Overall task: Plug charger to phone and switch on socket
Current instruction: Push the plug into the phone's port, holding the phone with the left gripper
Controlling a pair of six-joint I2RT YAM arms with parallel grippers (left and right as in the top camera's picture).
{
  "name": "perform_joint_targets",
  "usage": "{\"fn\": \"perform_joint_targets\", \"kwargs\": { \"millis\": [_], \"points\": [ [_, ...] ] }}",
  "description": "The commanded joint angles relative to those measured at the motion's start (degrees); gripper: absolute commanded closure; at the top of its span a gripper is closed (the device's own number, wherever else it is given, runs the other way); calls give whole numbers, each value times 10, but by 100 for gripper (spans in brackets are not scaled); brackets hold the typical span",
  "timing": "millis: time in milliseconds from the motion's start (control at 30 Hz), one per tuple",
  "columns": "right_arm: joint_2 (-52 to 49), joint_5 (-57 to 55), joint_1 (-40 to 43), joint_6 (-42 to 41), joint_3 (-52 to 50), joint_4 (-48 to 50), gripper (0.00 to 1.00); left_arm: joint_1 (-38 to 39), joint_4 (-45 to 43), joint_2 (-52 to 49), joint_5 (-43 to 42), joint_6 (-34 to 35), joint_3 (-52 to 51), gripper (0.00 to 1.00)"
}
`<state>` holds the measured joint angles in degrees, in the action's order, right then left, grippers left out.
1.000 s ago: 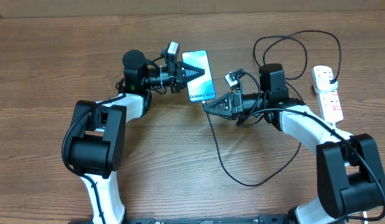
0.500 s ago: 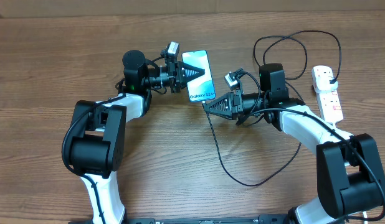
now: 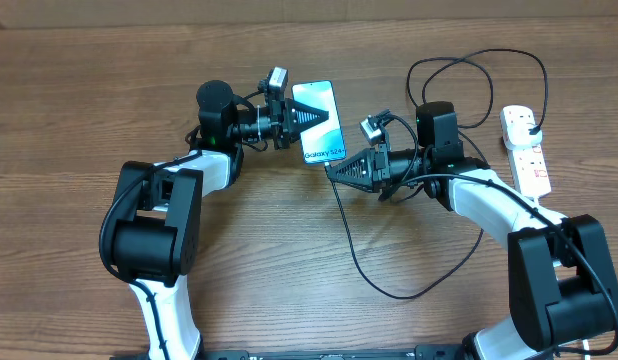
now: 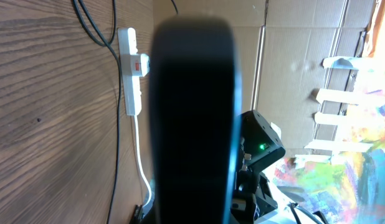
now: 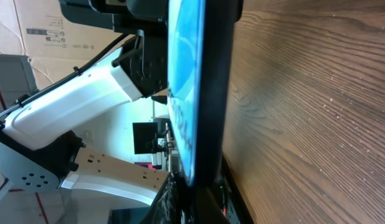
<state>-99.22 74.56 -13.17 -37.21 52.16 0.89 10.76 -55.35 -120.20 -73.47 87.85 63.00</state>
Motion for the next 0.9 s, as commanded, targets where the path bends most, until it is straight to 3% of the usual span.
{"fn": "perform_joint_targets", "kwargs": {
  "millis": [0, 867],
  "points": [
    [16, 16, 2, -3, 2, 6, 96, -2, -7, -4, -4, -17, 13, 96],
    [16, -26, 2, -6, 2, 4, 96, -2, -6, -4, -12, -17, 13, 96]
  ]
}}
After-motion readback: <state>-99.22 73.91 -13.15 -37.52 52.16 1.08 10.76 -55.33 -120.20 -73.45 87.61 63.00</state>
